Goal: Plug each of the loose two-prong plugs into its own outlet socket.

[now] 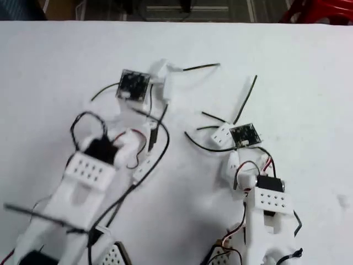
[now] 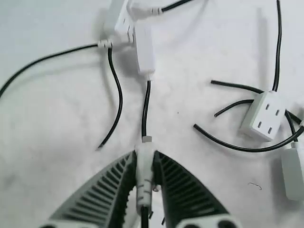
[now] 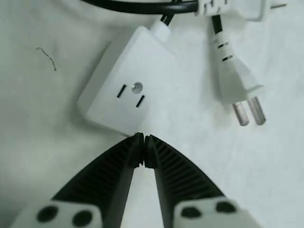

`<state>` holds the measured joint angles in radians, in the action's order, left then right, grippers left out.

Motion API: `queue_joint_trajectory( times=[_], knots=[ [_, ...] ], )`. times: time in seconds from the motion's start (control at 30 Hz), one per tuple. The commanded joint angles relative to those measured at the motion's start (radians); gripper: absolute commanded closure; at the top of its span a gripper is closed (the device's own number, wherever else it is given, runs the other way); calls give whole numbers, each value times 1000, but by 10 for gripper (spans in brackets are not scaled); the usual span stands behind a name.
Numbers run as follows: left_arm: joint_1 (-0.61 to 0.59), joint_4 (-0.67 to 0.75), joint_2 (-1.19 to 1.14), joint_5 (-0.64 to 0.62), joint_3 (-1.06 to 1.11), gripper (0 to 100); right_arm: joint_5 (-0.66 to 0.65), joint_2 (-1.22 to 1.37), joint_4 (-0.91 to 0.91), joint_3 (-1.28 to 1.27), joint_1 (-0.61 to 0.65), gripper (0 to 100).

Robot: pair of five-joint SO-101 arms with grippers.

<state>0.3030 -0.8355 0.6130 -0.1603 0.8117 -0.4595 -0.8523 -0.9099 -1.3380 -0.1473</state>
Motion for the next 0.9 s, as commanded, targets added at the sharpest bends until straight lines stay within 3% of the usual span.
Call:
queue_joint_trajectory(
  times=[0.0, 0.3, 0.5, 0.7, 0.87],
  knots=[
    [-10, -132, -87, -189, -166, 975, 9, -18, 22, 3, -5, 978],
    [-4, -385, 90, -440, -219, 975, 9, -18, 27, 2, -5, 978],
    [-13, -367, 130, -436, -193, 976, 9, -18, 30, 0, -5, 978],
    [-67, -232, 67, -710, -60, 976, 38, -16, 47, -2, -12, 978],
    [-96, -222, -15, -772, -75, 975, 98, -16, 67, 0, -64, 979]
  ],
)
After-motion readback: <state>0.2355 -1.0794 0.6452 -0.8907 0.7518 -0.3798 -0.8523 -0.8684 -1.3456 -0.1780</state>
